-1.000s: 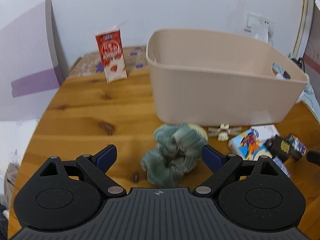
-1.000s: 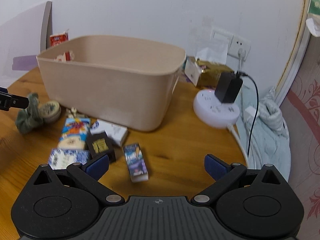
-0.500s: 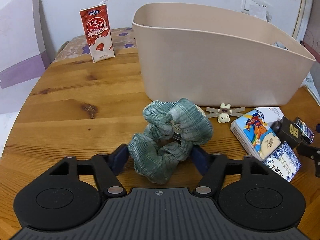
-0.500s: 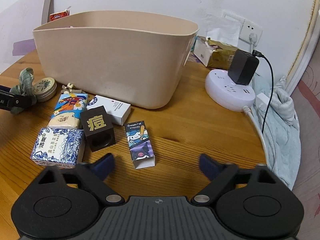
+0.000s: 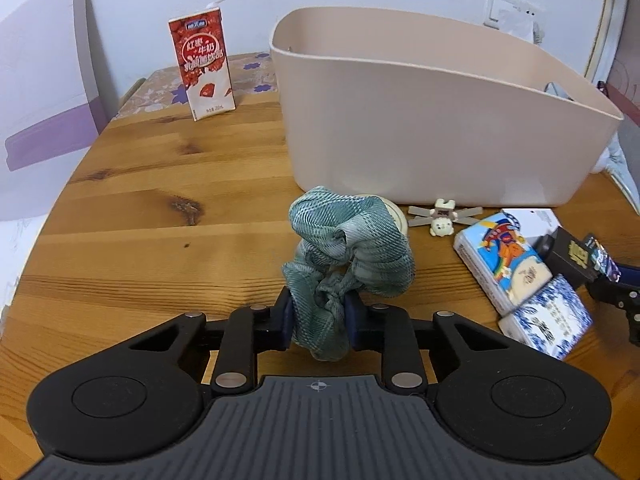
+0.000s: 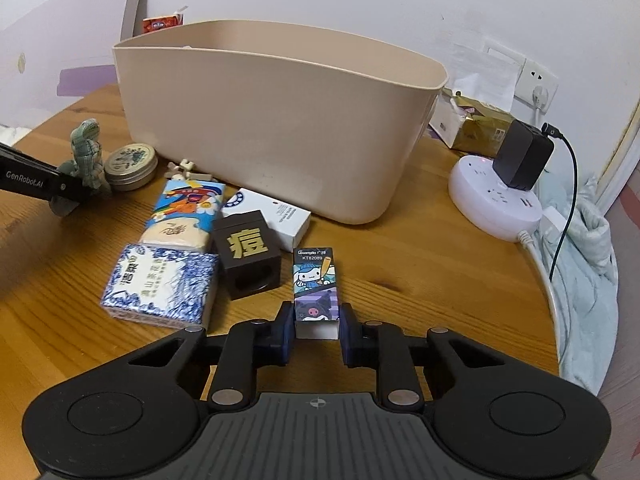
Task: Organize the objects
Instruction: 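Grasp the green plaid scrunchie with the left tool while the right tool grasps the small character box, then carry both items over the basket and release them inside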
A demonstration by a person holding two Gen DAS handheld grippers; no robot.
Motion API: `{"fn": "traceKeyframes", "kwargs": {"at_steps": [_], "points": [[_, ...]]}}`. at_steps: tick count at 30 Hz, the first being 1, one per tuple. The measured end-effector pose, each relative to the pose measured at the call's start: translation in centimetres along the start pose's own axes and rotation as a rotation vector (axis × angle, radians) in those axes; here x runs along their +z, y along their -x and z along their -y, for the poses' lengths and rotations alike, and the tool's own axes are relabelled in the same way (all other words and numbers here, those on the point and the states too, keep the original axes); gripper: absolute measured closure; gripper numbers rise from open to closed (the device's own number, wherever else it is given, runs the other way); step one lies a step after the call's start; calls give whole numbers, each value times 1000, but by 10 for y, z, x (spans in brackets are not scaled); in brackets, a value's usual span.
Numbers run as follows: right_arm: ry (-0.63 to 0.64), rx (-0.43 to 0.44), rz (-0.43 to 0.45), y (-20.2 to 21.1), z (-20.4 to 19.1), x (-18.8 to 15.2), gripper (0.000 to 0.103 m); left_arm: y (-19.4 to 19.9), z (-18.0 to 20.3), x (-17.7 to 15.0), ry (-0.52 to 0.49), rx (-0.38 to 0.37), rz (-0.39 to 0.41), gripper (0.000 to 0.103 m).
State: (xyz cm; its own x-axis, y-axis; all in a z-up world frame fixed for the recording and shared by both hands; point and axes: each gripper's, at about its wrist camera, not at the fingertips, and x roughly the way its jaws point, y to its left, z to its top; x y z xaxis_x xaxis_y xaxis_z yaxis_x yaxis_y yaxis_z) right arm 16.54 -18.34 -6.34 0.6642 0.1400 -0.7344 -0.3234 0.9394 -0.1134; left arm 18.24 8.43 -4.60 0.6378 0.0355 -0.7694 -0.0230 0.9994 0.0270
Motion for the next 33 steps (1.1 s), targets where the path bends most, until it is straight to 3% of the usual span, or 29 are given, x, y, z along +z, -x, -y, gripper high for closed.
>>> {"fn": "traceKeyframes", "kwargs": {"at_steps": [13,24,33], "points": [[7,-49,140,59,9,8,81,57,9,7,-34,-7,110,78],[-7,-84,291,93,23,46,81,101,24,52,-78,-5,248,78],[-11,-97,356,90,33,83,81,87,42,95,-68,-9,272,78]]}}
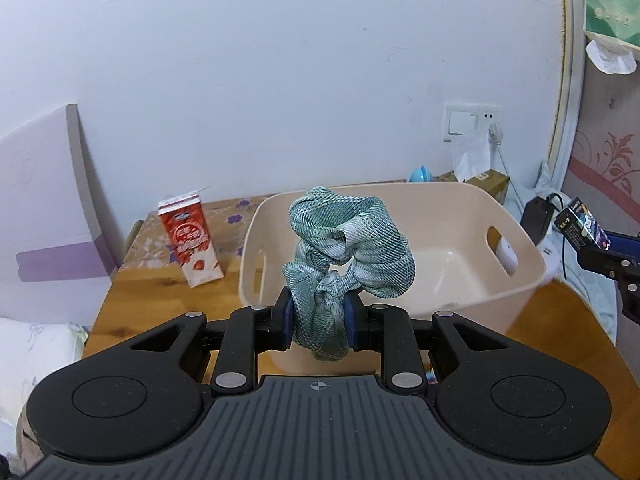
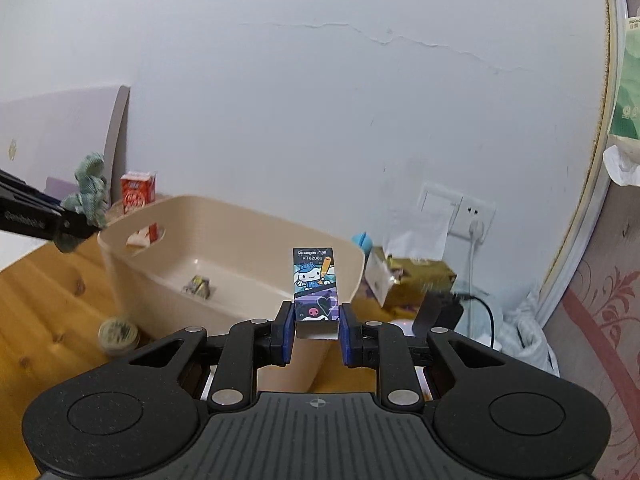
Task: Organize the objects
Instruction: 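Carry both items over the basket and release them inside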
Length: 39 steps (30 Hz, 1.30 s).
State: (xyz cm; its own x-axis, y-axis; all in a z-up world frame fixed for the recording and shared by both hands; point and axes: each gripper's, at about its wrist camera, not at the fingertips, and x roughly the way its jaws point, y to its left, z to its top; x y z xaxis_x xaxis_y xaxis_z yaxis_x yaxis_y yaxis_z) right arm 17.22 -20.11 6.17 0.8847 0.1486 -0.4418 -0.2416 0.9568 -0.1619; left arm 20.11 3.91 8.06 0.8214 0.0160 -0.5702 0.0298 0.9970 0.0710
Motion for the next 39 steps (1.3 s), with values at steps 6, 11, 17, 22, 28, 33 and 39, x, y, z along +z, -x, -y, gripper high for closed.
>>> {"fn": "traceKeyframes", "kwargs": {"at_steps": [6,11,17,22,28,33,39], "points": [[-12,4,-3,-26,4,12,81,-42,11,9,16,-4,-39,78],[-1,13,-29,-53,1,18,81,-74,17,12,21,0,-67,78],[23,32,-91,-84,-8,15,81,-108,24,14,-6,-13,-133,78],[29,55,-163,-107,-15,8,81,-131,34,6,-48,-19,-206,76],[36,52,-183,-113,-19,5,73,-140,32,3,-13,-21,-220,43],[33,49,-163,-105,-18,5,52,-127,30,5,-4,-3,-162,24],[26,30,-119,-81,-16,6,25,-101,28,7,-9,61,-77,16]]}}
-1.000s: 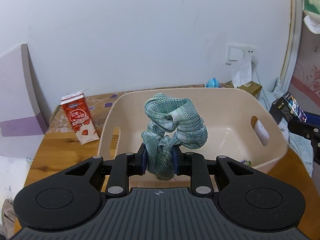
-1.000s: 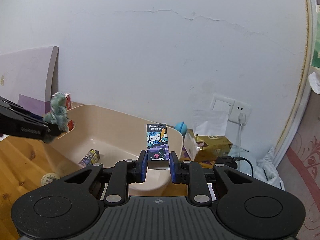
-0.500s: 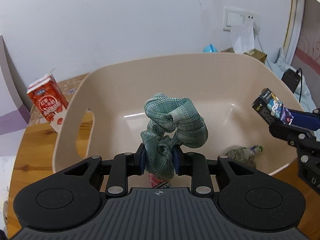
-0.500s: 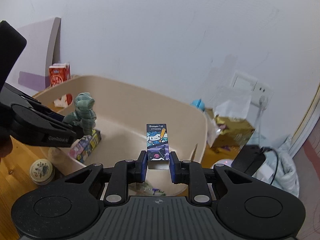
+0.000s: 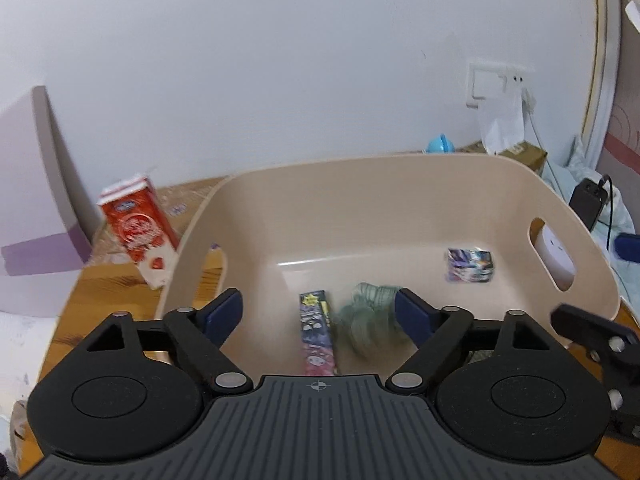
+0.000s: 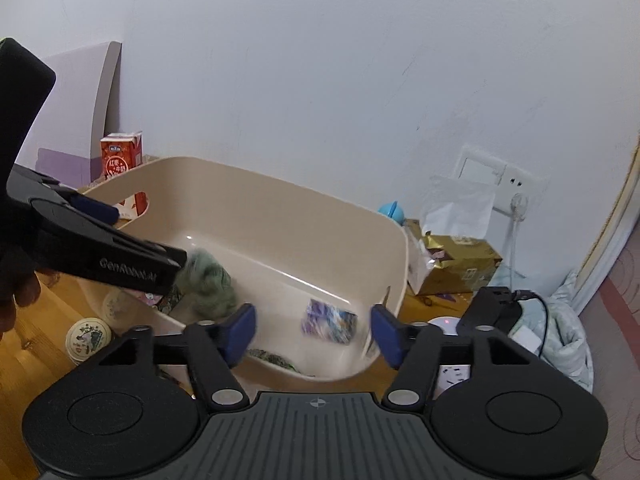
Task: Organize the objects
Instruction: 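Carry both items over the basket and release them inside, then move both tools back toward the remaining items on the table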
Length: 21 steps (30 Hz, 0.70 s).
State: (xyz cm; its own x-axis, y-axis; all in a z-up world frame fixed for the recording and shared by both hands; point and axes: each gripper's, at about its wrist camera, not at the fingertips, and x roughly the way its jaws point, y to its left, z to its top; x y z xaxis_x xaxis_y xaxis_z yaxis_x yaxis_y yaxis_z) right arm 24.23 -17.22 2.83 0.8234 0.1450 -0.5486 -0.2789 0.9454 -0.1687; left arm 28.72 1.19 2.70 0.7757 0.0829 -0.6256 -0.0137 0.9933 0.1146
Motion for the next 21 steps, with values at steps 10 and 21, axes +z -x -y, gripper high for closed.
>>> {"fn": "traceKeyframes", "kwargs": {"at_steps": [10,21], "points": [[-19,-11,46,47,4,-9,0,49,-2,-12,-7,11,13,12],[-34,-15,5,77,2,-38,0,91,1,-53,-12,12,0,11]]}}
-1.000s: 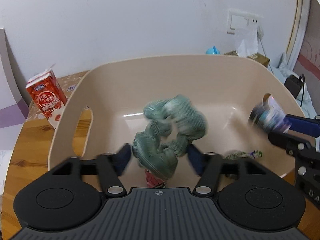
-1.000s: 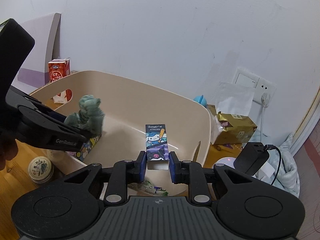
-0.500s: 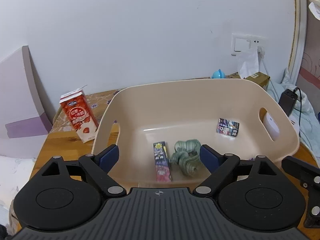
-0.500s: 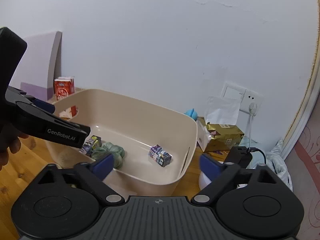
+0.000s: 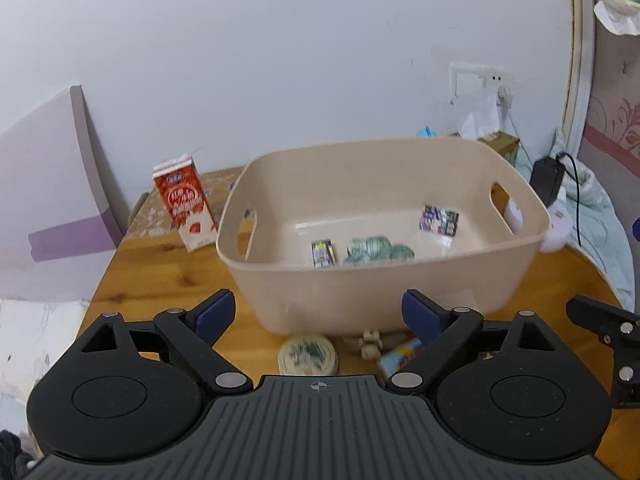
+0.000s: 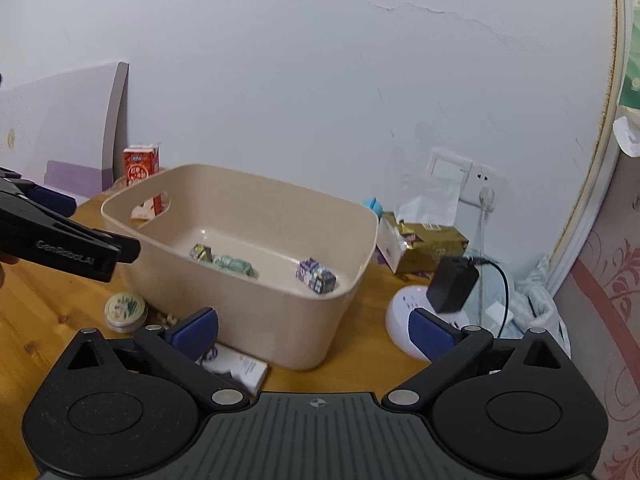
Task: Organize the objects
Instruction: 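Move both tools back toward the remaining items on the table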
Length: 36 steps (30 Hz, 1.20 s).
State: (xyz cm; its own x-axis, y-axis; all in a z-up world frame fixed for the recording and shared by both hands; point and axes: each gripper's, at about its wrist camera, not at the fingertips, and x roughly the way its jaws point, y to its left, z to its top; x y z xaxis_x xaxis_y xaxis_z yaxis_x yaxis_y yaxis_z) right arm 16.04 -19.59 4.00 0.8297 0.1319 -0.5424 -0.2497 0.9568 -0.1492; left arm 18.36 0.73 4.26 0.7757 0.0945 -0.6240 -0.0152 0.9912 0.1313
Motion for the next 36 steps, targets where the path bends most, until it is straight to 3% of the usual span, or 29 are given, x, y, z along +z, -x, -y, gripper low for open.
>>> {"fn": "traceKeyframes", "kwargs": {"at_steps": [11,22,31,36], "points": [[-18,2,-102,-6,6,-53,0,-4,26,-55,54,-77,-79,11],[-45,-8,-187,-24,19,-88,0,-30,73,-78,32,-119,-145,11],[-26,33,-180,-31,11,-92,0,-44,48,-85,152,-132,-195,11],[-5,45,-176,-38,0,-88,0,-47,23,-86,261,-176,-237,11]]}}
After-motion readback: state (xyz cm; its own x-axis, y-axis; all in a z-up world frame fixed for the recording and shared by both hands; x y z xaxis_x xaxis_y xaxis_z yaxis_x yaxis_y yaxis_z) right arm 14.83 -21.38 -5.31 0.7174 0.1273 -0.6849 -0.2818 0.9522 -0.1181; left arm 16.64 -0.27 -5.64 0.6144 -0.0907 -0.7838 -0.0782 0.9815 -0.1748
